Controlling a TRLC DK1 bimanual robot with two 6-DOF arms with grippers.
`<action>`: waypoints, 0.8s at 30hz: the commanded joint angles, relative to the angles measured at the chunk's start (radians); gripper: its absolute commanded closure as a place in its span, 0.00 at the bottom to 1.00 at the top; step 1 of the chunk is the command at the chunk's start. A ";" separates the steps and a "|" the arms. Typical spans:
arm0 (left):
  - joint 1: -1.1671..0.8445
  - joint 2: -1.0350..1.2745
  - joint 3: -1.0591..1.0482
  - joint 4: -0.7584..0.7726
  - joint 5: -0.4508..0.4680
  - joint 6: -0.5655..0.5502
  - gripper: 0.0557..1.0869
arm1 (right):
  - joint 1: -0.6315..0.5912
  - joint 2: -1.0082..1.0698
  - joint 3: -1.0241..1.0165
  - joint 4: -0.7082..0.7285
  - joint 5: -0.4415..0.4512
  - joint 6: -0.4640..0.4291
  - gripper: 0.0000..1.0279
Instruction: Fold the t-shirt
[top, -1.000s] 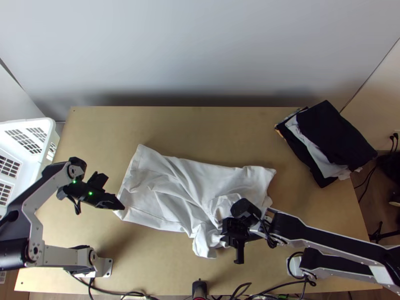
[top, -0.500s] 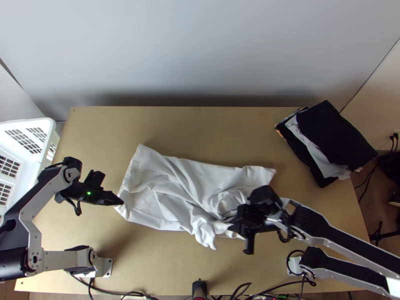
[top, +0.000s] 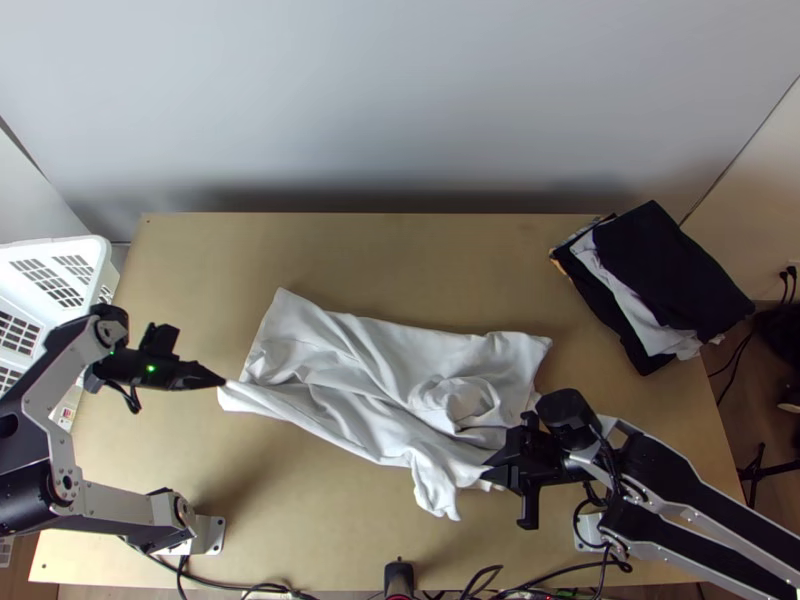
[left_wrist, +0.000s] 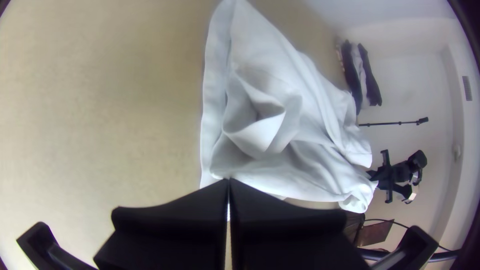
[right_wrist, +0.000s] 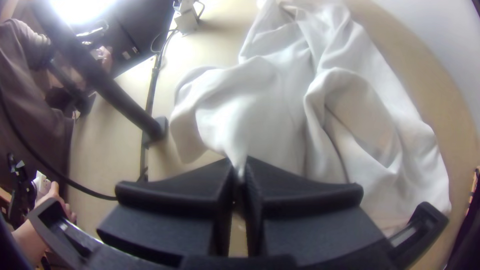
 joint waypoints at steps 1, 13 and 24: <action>0.040 0.029 0.085 -0.046 0.039 -0.005 0.97 | -0.030 -0.008 -0.003 0.005 -0.005 0.010 0.97; 0.050 0.069 0.157 -0.086 0.121 -0.053 0.97 | -0.170 0.147 0.038 0.078 -0.020 0.065 0.97; 0.061 0.104 0.203 -0.086 0.123 -0.074 0.97 | -0.312 0.294 0.038 0.146 -0.023 0.016 0.97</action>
